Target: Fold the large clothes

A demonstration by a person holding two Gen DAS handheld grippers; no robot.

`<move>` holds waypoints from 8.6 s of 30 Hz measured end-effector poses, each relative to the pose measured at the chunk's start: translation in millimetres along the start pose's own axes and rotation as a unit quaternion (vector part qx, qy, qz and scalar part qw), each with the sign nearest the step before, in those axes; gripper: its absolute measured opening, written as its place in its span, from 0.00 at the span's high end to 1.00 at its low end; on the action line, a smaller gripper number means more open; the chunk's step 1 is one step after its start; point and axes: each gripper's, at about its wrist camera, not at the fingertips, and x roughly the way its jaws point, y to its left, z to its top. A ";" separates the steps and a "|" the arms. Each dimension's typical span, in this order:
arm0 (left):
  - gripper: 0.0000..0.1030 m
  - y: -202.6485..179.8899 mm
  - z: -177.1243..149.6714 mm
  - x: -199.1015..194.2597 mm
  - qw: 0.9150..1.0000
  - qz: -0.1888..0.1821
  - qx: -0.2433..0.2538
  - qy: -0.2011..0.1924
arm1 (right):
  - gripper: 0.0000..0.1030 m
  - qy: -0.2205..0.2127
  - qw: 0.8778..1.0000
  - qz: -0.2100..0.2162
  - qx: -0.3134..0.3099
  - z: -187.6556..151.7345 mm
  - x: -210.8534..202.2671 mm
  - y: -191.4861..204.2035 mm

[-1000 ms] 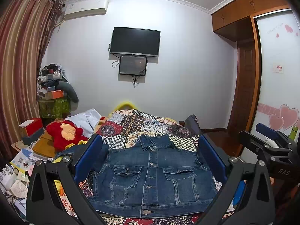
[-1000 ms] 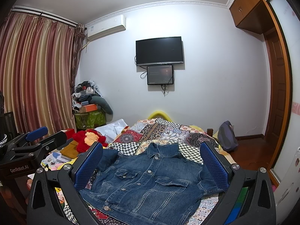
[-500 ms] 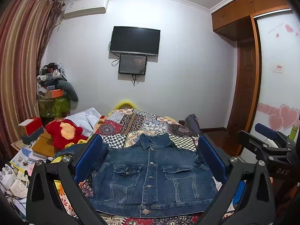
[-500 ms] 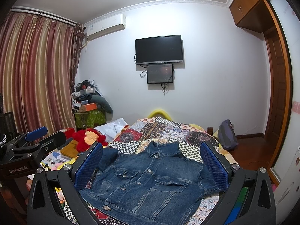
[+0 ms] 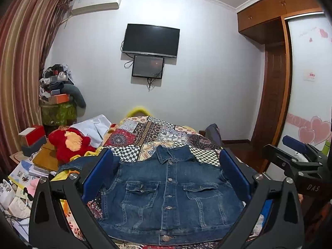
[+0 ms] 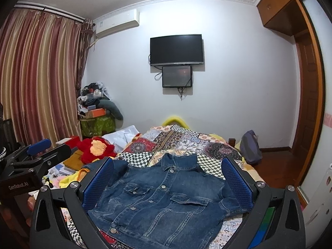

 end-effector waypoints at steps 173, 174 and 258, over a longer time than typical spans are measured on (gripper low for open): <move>0.16 54.4 -80.1 292.3 0.926 -0.097 0.060 0.361 | 0.00 0.355 0.930 0.067 0.062 -61.6 322.9 -77.1; 0.13 69.3 -78.7 288.3 0.932 -0.074 0.063 0.349 | 0.00 0.360 0.929 0.068 0.050 -63.2 329.9 -68.6; 0.05 27.0 -176.8 342.8 0.890 -0.045 0.066 0.449 | 0.88 0.498 0.867 0.002 -0.027 -160.9 353.5 -139.3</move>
